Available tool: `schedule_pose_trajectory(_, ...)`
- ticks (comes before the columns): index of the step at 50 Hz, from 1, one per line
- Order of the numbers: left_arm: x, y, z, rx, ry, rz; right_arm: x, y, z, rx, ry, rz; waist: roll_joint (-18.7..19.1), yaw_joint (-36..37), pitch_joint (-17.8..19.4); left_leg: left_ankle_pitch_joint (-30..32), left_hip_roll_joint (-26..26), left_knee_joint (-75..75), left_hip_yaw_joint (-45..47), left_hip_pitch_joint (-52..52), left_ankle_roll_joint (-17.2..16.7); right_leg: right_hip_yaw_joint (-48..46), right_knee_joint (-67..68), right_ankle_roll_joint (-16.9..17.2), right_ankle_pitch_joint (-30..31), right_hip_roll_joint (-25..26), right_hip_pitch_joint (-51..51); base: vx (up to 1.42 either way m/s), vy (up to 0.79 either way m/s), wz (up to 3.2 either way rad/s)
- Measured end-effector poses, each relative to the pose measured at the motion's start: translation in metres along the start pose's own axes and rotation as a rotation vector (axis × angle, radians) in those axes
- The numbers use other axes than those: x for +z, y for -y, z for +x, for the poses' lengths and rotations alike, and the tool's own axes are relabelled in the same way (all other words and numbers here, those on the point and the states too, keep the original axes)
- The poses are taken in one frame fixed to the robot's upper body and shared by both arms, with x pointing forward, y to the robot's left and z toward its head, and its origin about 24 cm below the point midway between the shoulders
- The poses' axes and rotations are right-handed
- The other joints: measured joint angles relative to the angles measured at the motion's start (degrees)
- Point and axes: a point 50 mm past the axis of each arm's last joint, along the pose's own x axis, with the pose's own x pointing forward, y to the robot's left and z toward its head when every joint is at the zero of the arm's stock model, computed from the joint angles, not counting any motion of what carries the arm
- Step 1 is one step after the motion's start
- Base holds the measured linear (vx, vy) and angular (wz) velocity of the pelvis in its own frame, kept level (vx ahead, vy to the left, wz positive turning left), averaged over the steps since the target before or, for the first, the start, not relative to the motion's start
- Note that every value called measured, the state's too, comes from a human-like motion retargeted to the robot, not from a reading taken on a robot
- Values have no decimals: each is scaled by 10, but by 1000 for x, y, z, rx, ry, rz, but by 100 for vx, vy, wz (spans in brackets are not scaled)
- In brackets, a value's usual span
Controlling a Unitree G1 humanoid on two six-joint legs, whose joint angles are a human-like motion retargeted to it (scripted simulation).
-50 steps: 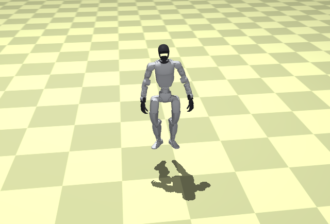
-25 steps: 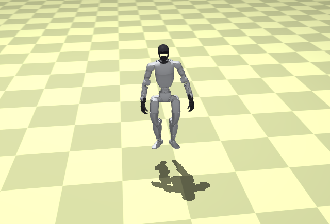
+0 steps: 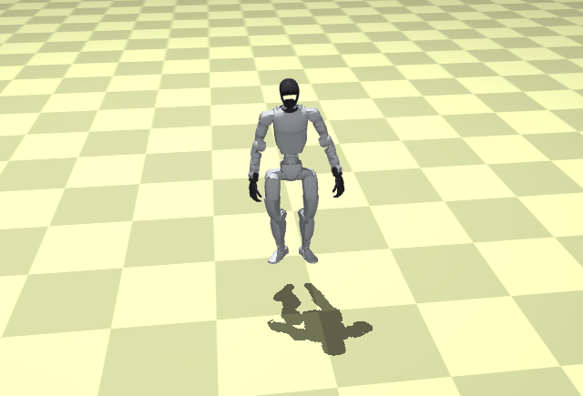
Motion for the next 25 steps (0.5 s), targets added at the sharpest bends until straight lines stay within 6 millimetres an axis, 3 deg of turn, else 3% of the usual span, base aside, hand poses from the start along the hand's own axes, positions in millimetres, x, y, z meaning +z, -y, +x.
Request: schedule_pose_trajectory(25,0,-4,0,3,-3,12,3,-3,0,7,17,-18,-4,2,1,-3,3,11,2,-6,2,0,-1,-3,1,2,-1,0,0,0)
